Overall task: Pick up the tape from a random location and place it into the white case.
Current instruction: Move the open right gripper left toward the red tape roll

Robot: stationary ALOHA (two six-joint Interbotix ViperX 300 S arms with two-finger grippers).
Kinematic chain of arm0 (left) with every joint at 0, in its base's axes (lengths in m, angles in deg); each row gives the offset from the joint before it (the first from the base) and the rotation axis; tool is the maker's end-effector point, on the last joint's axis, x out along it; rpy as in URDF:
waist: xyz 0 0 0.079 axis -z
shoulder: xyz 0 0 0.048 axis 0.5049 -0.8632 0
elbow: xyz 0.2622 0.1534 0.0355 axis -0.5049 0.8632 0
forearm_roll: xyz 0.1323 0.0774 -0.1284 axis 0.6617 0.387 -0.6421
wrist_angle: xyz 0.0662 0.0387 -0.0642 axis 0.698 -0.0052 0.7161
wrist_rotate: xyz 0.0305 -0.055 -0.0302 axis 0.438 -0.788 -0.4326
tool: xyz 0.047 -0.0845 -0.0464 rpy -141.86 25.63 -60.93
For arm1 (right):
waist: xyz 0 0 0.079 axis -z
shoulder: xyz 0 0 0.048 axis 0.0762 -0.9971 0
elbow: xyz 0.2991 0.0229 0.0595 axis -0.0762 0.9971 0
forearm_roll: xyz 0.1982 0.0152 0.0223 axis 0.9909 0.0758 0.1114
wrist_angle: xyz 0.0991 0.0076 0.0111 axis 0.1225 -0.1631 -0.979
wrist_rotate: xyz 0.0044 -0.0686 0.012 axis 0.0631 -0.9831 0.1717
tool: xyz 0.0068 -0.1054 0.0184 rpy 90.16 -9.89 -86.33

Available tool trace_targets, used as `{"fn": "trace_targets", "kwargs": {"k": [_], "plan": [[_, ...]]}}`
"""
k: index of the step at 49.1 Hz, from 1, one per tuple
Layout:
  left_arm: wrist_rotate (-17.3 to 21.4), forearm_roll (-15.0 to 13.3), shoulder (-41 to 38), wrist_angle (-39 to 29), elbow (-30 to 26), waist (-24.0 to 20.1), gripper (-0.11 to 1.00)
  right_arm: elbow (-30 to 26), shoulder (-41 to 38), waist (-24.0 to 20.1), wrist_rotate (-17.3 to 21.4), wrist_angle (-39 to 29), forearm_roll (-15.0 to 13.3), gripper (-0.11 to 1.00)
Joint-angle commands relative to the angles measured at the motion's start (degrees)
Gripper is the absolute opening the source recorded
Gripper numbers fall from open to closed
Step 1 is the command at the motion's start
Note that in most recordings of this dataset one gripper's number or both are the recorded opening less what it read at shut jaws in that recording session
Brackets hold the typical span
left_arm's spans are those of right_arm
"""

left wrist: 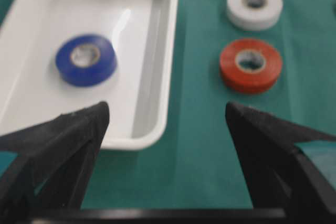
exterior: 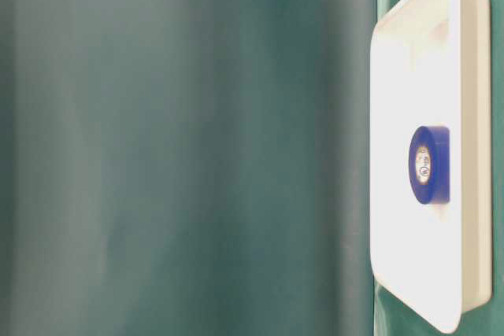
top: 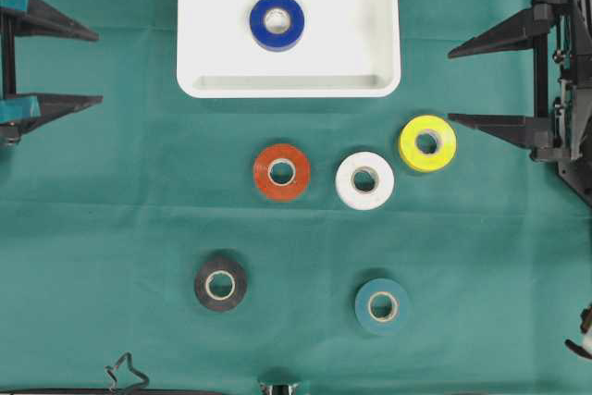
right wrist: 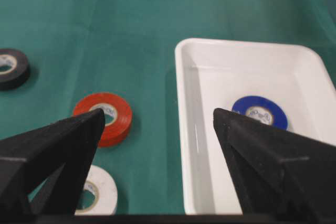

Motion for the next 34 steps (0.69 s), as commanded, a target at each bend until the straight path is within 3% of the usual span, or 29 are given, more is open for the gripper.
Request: {"fn": "trace_targets", "kwargs": {"k": [1, 17, 34], "plan": [[-0.2, -0.2, -0.2, 1.2, -0.4, 0.5, 0.98, -0.4, -0.2, 0.0, -0.1, 0.4, -0.1, 0.93], [-0.2, -0.2, -0.2, 1.5, -0.4, 0.8, 0.98, -0.5, -0.2, -0.4, 0.1, 0.2, 0.0, 0.93], [-0.3, -0.2, -0.2, 1.5, -0.4, 0.7, 0.98, -0.5, -0.6, -5.7, 0.2, 0.2, 0.2, 0.93]]}}
